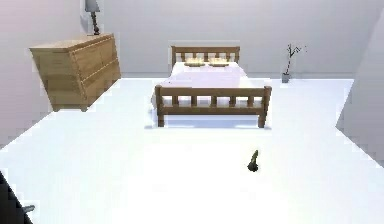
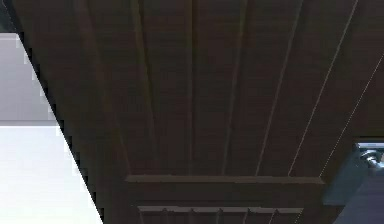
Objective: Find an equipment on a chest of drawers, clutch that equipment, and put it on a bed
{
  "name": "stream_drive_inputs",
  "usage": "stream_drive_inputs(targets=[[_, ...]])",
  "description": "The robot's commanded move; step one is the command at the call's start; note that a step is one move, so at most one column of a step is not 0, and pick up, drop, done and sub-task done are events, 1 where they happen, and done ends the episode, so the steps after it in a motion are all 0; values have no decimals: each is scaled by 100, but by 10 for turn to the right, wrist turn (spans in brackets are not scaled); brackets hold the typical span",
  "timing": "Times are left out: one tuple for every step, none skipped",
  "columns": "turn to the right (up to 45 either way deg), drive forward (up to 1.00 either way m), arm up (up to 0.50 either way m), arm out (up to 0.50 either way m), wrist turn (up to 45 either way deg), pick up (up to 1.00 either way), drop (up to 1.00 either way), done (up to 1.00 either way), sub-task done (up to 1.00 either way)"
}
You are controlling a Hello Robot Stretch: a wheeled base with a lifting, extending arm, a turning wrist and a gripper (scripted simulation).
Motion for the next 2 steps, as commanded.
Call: stream_drive_inputs(targets=[[0, 30, 0, 0, 0, 0, 0, 0, 0], [60, 0, 0, 0, 0, 0, 0, 0, 0]])
